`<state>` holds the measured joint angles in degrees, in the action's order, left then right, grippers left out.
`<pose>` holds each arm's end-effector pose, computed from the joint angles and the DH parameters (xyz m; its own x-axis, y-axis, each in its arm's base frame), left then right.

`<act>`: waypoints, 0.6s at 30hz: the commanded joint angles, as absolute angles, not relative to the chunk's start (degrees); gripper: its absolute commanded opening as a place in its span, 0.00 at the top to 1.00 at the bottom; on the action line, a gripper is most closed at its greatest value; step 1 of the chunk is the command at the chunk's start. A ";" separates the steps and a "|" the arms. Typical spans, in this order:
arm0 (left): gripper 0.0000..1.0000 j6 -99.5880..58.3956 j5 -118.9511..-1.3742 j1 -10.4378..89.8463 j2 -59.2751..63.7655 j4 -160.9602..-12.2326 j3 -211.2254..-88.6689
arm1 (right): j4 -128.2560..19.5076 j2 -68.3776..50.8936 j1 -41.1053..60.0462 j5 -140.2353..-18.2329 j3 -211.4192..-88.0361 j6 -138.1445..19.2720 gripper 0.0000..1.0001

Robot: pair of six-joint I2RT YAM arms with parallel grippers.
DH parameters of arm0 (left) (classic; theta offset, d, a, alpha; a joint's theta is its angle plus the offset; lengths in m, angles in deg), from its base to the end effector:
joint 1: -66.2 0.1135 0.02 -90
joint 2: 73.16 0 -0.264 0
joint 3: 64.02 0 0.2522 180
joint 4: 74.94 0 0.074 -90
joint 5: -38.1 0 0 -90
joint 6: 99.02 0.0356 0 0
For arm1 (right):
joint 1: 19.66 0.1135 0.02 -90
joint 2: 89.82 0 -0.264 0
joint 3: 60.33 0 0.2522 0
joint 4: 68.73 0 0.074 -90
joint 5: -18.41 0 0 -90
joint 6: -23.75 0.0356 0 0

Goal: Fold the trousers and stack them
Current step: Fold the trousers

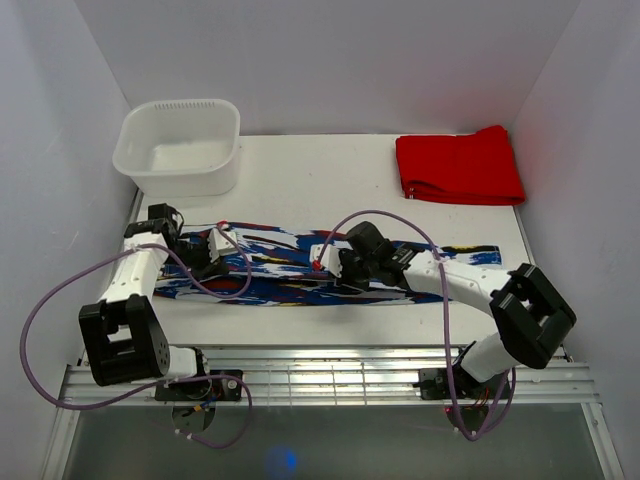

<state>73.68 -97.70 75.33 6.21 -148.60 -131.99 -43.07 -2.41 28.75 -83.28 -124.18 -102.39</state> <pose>0.2282 0.0108 0.2247 -0.1743 0.6724 -0.7194 0.9694 0.2455 -0.0053 0.2006 0.2369 0.1940 0.0778 -0.7823 -0.6180 -0.9589 0.1110 -0.2613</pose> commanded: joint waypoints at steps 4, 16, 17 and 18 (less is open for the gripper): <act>1.00 82.38 -97.43 77.80 -1.09 -158.38 -130.79 | -38.53 -8.87 28.95 -85.04 -122.18 -104.39 0.92; 0.67 76.08 -87.15 77.81 12.26 -148.38 -120.31 | -40.56 3.60 28.95 -82.14 -122.16 -105.45 0.87; 0.62 75.37 -87.58 77.98 12.27 -148.64 -120.93 | -39.77 3.43 28.95 -82.49 -122.52 -105.62 0.73; 0.60 75.36 -88.37 78.24 11.57 -149.42 -122.24 | -39.16 2.99 28.95 -82.67 -122.70 -105.71 0.64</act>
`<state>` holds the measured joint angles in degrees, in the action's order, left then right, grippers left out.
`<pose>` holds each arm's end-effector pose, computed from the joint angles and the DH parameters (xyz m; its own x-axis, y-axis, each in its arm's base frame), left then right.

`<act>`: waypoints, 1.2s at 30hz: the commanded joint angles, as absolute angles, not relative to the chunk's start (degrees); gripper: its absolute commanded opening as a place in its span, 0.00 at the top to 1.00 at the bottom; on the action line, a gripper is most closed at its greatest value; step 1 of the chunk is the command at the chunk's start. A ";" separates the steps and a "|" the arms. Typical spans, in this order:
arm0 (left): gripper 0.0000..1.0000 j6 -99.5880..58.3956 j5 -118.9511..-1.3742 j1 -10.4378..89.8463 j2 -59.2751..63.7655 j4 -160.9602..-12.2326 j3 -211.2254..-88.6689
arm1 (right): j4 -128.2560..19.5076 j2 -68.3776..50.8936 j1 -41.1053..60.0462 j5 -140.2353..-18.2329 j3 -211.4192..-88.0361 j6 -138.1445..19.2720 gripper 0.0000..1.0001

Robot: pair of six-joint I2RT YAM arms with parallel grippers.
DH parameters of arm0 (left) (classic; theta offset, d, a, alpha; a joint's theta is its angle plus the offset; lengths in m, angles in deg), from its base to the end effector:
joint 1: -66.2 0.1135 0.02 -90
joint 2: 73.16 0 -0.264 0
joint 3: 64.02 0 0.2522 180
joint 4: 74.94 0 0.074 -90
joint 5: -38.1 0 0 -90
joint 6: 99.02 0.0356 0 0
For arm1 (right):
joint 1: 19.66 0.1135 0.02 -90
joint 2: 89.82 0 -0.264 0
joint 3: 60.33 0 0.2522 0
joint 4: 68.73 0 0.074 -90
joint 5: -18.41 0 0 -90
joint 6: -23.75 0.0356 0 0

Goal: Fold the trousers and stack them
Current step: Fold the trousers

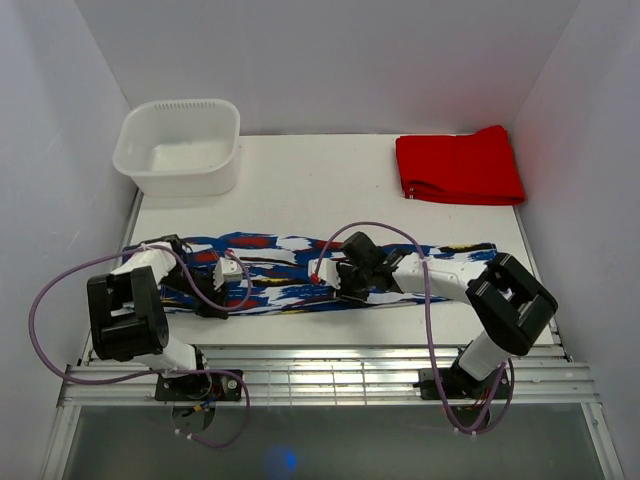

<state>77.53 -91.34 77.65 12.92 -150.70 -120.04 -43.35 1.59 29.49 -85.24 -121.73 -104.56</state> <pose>0.1932 0.0161 0.1529 -0.3792 0.7097 -0.5937 0.9218 0.2341 -0.3089 0.1942 0.2374 0.1619 0.0876 -0.8197 -0.5661 -0.9793 0.0332 -0.1997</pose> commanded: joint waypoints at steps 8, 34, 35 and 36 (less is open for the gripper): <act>0.49 67.93 -93.46 79.91 0.50 -154.80 -132.08 | -29.67 -11.83 24.74 -90.29 -123.31 -104.75 0.10; 0.02 33.08 -91.97 78.77 17.65 -121.49 -136.49 | -27.12 -5.52 7.24 -86.69 -120.04 -115.82 0.30; 0.02 33.34 -93.37 78.69 17.20 -121.40 -136.84 | -26.50 -7.10 7.24 -90.63 -122.15 -115.47 0.27; 0.02 33.00 -96.95 78.77 17.10 -121.48 -137.54 | -26.15 -7.64 7.24 -92.58 -126.69 -115.12 0.26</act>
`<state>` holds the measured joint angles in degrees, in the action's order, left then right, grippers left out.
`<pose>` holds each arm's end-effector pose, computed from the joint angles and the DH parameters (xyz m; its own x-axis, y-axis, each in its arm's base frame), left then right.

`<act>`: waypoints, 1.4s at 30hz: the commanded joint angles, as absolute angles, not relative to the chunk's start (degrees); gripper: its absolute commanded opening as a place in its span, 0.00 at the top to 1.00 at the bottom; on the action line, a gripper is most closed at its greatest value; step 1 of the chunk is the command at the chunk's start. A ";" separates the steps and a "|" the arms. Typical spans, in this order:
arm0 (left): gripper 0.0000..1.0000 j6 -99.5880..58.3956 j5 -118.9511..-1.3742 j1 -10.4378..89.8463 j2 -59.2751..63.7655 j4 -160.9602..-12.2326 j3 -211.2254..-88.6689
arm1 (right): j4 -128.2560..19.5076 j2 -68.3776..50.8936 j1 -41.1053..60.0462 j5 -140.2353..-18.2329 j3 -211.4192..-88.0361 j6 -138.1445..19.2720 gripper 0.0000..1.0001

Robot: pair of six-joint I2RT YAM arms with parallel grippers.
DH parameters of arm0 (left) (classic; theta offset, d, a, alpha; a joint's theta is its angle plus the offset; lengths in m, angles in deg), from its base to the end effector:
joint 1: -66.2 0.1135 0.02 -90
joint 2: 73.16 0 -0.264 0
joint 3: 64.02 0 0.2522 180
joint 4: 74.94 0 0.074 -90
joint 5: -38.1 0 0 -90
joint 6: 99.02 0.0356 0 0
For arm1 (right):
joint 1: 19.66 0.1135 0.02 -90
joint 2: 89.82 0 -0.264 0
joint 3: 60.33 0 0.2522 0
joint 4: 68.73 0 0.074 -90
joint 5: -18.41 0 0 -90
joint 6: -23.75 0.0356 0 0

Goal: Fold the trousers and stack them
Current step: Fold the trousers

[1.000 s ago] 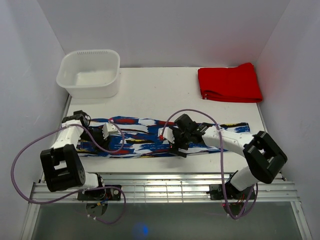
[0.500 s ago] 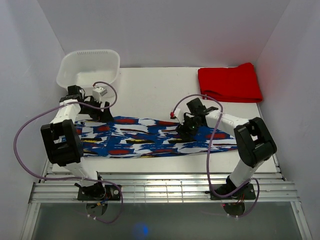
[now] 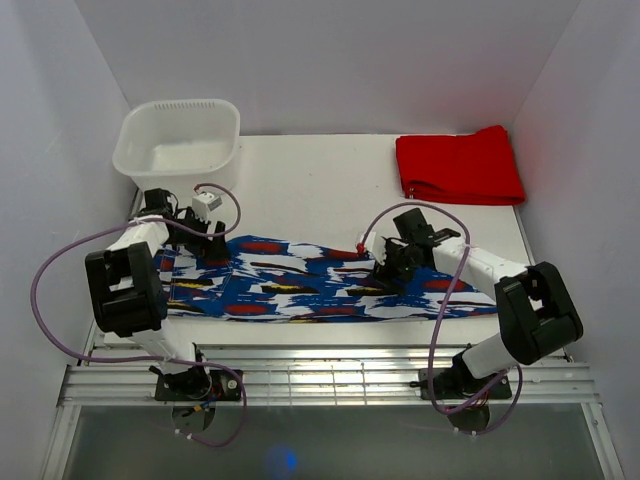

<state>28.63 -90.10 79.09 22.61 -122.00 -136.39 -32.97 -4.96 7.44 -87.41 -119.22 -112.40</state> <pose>0.3092 0.0482 0.1799 -0.7113 0.3297 -0.6208 0.5820 0.7715 -0.2571 0.2398 0.1336 0.1707 -0.1442 -0.8532 -0.5013 -0.9487 0.2633 -0.1752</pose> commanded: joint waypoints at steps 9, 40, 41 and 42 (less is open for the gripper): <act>0.02 21.41 -106.91 76.49 30.97 -120.78 -151.60 | -30.27 7.54 8.29 -105.87 -155.10 -98.72 0.11; 1.00 45.10 -112.99 71.30 12.28 -123.95 -135.37 | -39.23 25.22 10.31 -115.97 -165.32 -79.09 0.25; 1.00 48.95 -111.68 71.04 11.05 -123.94 -133.52 | -39.50 25.40 10.49 -116.15 -165.76 -78.73 0.27; 1.00 50.82 -110.88 70.60 10.08 -124.38 -130.11 | -39.50 25.75 10.66 -116.41 -166.11 -78.30 0.29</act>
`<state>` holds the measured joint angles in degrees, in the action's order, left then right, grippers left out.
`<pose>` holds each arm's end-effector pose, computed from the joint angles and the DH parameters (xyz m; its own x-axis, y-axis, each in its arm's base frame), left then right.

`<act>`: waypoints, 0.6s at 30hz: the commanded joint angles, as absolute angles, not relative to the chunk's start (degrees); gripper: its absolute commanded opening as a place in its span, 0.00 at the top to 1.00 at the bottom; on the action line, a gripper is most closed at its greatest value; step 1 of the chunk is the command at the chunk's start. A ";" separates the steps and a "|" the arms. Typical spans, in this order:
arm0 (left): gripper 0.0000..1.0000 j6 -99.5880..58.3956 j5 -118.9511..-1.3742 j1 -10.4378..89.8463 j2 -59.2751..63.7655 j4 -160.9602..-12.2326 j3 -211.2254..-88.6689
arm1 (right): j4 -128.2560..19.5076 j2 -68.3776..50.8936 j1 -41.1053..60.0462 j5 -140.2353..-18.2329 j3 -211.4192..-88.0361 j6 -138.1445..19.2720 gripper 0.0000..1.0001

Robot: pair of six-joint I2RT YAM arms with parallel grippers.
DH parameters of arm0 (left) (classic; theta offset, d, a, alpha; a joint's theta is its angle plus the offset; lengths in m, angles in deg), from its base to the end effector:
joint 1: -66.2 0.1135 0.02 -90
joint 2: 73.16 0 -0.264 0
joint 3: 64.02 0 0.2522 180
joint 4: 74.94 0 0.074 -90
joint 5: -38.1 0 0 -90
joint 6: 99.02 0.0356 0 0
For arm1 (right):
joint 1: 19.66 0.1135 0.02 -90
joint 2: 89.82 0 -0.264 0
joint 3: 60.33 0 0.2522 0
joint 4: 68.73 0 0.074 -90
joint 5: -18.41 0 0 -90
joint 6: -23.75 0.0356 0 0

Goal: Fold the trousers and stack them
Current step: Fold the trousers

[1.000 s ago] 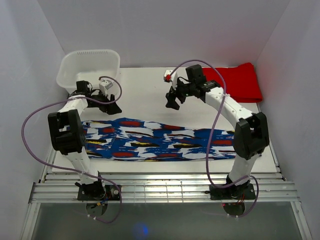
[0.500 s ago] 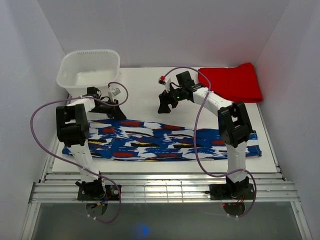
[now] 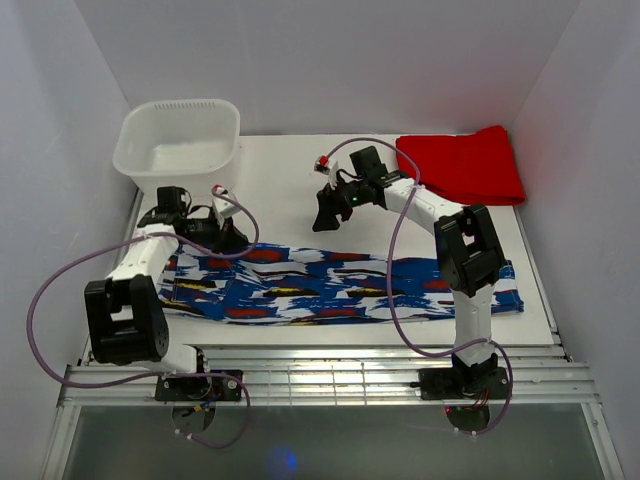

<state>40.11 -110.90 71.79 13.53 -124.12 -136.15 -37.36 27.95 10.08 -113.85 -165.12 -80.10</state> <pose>0.2913 -0.0021 0.2309 -0.3365 0.3584 -0.8708 0.8891 0.4256 -0.1684 0.3880 0.2492 0.2203 -0.4015 -0.4334 -0.8068 -0.9072 0.3093 0.2853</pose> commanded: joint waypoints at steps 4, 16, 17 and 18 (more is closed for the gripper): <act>1.00 58.29 -107.81 69.98 7.18 -125.26 -122.55 | -40.12 26.72 11.54 -116.59 -167.26 -76.54 0.45; 1.00 66.13 -97.17 69.63 -2.93 -109.54 -100.11 | -41.51 29.27 20.15 -113.35 -168.05 -75.48 0.65; 1.00 66.39 -97.17 69.63 -2.94 -109.44 -99.41 | -41.87 29.62 21.55 -112.73 -168.22 -75.48 0.63; 1.00 66.48 -97.25 69.63 -2.59 -109.18 -99.23 | -42.13 30.23 22.17 -112.20 -168.49 -75.48 0.62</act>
<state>64.54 -101.53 69.82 -3.16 -110.24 -101.90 -39.35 28.85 20.05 -113.59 -165.93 -76.38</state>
